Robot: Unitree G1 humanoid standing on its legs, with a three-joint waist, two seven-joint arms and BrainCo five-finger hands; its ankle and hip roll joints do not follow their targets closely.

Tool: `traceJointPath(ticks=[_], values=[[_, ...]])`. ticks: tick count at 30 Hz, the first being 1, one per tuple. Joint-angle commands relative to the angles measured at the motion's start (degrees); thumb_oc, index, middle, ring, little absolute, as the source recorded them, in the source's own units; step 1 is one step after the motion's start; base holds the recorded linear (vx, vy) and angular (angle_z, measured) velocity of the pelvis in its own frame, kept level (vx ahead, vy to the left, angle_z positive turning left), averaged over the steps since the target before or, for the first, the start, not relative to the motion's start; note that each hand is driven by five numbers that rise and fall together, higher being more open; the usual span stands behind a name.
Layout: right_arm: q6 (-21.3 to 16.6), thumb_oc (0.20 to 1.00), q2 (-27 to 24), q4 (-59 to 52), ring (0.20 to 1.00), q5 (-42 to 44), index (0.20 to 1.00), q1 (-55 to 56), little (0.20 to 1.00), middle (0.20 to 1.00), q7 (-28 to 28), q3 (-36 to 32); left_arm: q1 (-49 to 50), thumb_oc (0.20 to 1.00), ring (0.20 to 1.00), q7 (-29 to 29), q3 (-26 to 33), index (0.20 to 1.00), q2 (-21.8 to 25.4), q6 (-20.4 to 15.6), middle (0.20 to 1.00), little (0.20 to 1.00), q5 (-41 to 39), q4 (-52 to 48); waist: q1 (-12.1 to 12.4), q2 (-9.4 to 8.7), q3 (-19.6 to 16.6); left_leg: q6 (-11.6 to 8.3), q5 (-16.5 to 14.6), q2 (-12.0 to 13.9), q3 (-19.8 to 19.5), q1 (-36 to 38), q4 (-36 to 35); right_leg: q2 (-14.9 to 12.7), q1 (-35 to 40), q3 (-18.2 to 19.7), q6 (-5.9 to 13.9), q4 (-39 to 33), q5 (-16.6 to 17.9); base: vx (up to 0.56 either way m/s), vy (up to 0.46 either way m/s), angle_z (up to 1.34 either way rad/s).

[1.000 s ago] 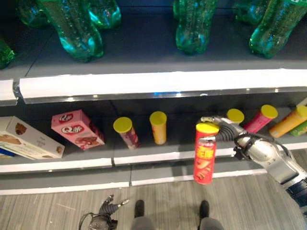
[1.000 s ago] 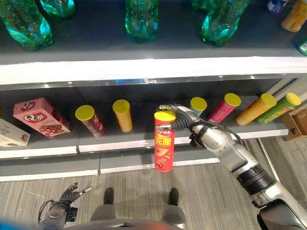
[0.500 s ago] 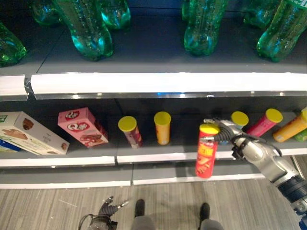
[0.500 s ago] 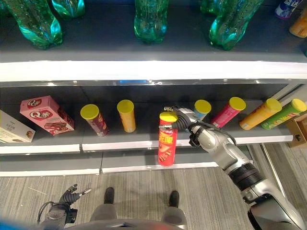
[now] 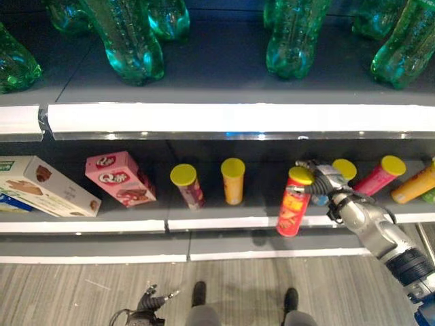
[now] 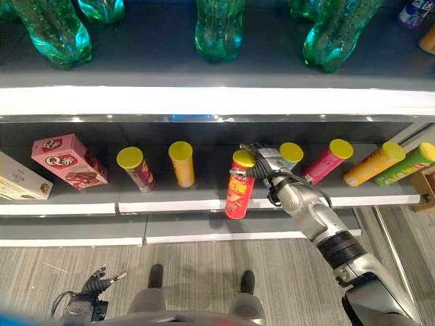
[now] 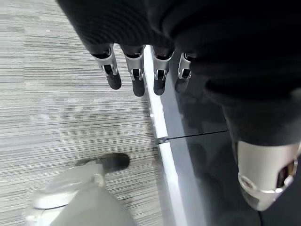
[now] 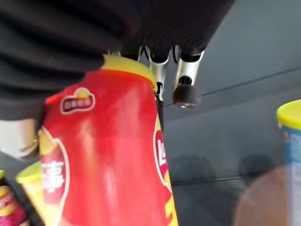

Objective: Put the goods on the table back onto the shelves and tidy them up.

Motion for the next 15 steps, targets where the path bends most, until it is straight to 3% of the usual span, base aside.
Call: traceJointPath(ticks=[1, 15], values=[[-0.26, 0.200, 1.35, -0.09, 0.200, -2.43, 0.200, -7.34, 0.200, 0.200, -4.89, -3.54, -4.13, 1.000, 1.000, 2.00, -2.08, 1.000, 1.64, -0.31, 1.000, 1.000, 0.14, 3.51, 1.35, -1.25, 1.04, 0.88, -7.68, 1.90, 2.26, 1.04, 5.58, -5.54, 4.28, -2.48, 2.77, 4.06, -7.22, 0.01, -0.005, 0.04], [0.77, 0.200, 3.35, -0.19, 0.200, -2.80, 0.200, -9.85, 0.200, 0.200, -9.12, -4.20, -4.95, 1.000, 1.000, 3.58, -1.46, 1.000, 1.59, -0.02, 1.000, 1.000, -0.32, 7.46, 2.48, -2.12, 2.00, 0.58, -7.70, 2.70, 1.29, -0.89, 6.50, -4.92, 3.46, -2.76, 2.43, 3.72, -7.55, 0.00, -0.003, 0.03]])
